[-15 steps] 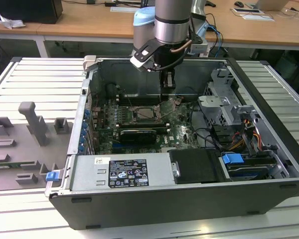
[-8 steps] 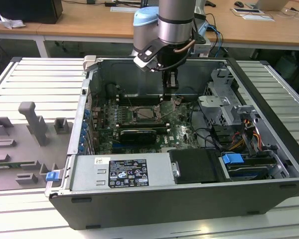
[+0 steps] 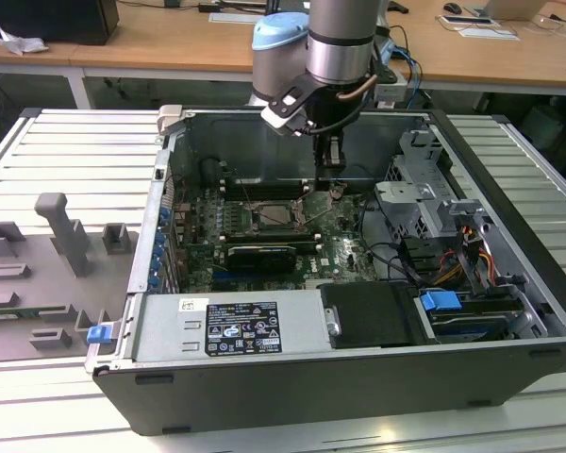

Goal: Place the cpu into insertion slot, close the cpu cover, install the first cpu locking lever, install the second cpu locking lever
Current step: 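Close the cpu cover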

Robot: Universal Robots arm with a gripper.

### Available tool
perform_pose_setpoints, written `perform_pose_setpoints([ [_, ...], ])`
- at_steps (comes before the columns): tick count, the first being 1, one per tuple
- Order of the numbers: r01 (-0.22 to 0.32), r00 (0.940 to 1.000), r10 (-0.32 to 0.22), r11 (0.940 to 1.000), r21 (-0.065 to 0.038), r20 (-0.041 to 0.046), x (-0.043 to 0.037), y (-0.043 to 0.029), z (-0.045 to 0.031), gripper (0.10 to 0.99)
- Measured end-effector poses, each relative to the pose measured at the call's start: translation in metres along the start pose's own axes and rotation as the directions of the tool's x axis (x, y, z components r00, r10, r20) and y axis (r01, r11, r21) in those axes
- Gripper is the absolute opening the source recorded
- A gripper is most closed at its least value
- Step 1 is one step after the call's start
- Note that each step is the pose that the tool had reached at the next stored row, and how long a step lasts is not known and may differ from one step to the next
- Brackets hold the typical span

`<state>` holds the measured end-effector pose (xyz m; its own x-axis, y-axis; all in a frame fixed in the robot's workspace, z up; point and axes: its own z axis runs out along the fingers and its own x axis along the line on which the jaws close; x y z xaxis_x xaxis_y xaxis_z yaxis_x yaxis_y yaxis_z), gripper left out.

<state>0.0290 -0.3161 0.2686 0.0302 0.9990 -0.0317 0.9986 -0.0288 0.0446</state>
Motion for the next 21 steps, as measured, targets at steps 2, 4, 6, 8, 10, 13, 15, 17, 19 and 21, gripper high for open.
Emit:
perform_pose_setpoints([
  [2,0.000,1.0000,0.000,1.0000,0.000,0.0000,0.0000,0.0009,0.0000,0.106],
  [4,0.000,1.0000,0.000,1.0000,0.001,0.0000,0.0000,0.0022,0.0002,0.106],
  [6,0.000,1.0000,0.000,1.0000,0.001,0.0002,0.0000,0.0028,0.0005,0.106],
  [8,0.000,1.0000,0.000,1.0000,0.003,0.0001,0.0001,0.0045,0.0007,0.106],
  [10,0.000,1.0000,0.000,1.0000,0.003,0.0007,0.0002,0.0061,0.0011,0.106],
  [13,0.000,1.0000,0.000,1.0000,0.003,0.0043,0.0003,0.0076,0.0023,0.106],
  [15,0.000,1.0000,0.000,1.0000,0.003,0.0075,0.0005,0.0103,0.0035,0.106],
  [17,0.002,1.0000,-0.003,1.0000,0.004,0.0089,0.0022,0.0169,0.0051,0.106],
  [19,0.005,0.9999,-0.005,1.0000,0.007,0.0090,0.0036,0.0212,0.0074,0.106],
  [21,0.013,0.9999,-0.013,0.9999,0.009,0.0093,0.0048,0.0247,0.0100,0.106],
])
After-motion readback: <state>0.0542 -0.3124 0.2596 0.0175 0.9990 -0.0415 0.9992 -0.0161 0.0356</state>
